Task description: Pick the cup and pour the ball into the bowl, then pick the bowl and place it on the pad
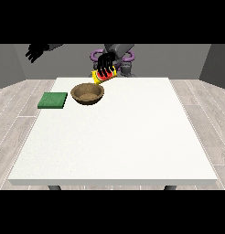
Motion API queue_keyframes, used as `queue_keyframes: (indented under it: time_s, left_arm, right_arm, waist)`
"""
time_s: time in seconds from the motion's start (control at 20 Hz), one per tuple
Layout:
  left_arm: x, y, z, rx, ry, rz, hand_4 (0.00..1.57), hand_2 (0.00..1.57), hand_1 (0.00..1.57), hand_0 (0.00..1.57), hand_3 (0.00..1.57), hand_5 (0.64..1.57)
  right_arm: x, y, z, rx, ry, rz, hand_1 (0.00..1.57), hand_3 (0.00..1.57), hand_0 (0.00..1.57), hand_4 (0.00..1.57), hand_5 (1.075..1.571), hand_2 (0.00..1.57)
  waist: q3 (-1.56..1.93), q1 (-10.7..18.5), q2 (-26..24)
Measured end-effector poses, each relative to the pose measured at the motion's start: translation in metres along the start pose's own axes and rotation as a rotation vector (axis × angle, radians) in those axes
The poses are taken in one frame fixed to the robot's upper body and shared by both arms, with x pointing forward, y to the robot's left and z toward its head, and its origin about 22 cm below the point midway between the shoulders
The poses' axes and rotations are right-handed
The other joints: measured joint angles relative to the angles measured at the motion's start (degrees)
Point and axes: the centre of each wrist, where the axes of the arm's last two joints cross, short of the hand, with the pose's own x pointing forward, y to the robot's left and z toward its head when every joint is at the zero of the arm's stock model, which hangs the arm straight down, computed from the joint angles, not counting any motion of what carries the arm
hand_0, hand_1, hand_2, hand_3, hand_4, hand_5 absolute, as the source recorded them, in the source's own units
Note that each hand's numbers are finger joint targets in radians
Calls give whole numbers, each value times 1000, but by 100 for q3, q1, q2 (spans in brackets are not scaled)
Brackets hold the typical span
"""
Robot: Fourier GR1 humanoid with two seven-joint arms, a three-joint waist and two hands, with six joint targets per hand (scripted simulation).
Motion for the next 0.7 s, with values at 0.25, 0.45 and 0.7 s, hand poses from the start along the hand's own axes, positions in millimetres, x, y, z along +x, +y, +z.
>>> queue_keyframes:
  time_s: [0.25,0.45,0.7]
  left_arm:
    - [20,11,12,-32,-59,-137,1115,1245,195,195,1571,1569]
    - [34,19,26,-59,-109,-191,1106,1056,0,0,1547,1570]
    - [17,29,20,-34,-74,-56,1168,1571,805,805,1563,1561]
  right_arm:
    - [-7,9,-10,8,7,-12,0,341,0,693,1552,0]
    - [-9,9,-12,11,19,-9,0,143,0,726,1546,0]
    - [-13,2,-2,-31,47,-11,0,143,0,726,1546,0]
  waist:
    - [-2,-79,-45]
    - [-4,-40,-127]
    - [-11,211,-302]
